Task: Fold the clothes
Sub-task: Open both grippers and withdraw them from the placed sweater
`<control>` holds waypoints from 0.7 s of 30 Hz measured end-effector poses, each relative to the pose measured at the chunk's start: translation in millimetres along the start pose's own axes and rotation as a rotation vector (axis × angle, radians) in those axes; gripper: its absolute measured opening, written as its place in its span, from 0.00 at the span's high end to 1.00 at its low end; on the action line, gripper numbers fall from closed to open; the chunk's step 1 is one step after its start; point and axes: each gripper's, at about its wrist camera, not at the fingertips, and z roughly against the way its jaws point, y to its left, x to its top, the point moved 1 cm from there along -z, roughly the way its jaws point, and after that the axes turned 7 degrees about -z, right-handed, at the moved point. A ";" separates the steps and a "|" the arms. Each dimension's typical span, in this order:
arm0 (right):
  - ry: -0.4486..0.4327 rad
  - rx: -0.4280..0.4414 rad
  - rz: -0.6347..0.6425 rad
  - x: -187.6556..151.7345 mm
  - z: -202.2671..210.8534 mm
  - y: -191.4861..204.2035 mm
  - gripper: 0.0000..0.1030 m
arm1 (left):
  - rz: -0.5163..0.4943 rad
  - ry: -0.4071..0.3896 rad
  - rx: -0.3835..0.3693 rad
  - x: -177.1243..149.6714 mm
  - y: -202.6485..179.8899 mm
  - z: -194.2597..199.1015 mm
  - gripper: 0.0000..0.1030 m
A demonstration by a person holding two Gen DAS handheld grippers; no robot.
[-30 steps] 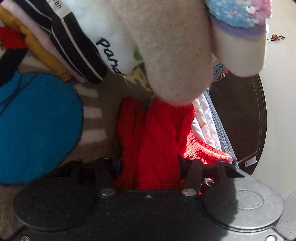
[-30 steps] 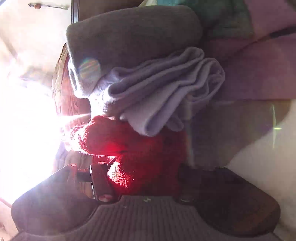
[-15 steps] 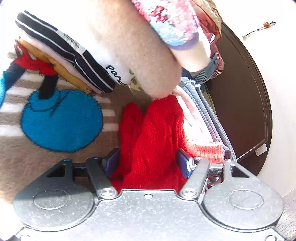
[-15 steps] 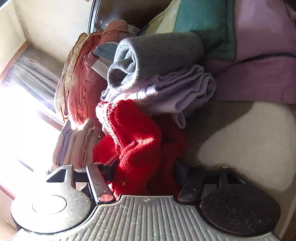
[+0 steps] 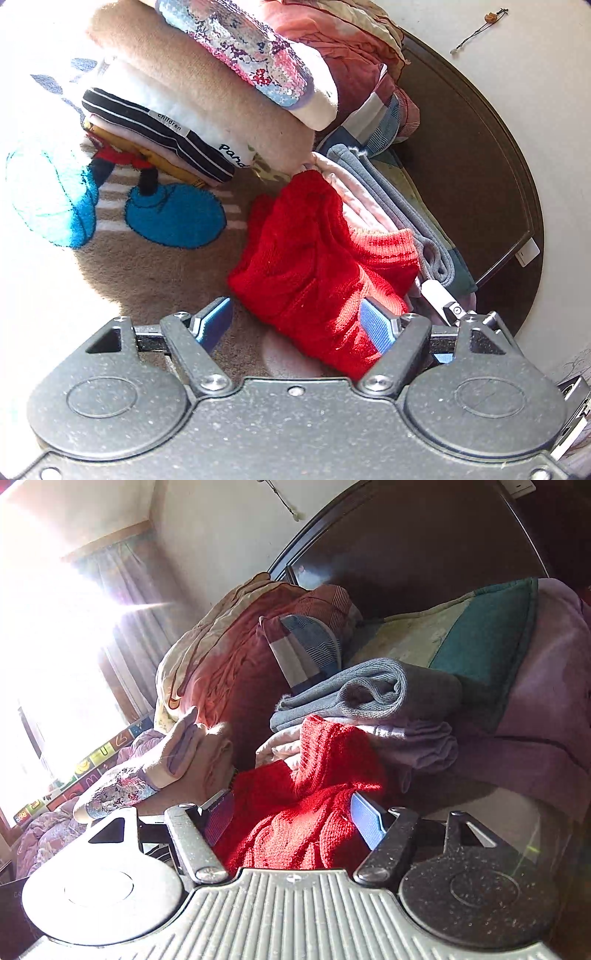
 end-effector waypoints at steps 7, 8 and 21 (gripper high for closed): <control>0.048 -0.030 0.042 12.0 -27.8 -6.5 0.33 | 0.033 -0.010 -0.004 33.3 -5.9 -38.6 0.26; 0.056 -0.048 0.022 5.4 -31.3 -14.2 0.33 | 0.081 0.004 -0.008 33.3 0.3 -49.2 0.23; 0.174 -0.056 -0.239 -12.5 -38.5 -52.7 0.29 | 0.037 0.025 0.028 9.6 13.3 -51.8 0.24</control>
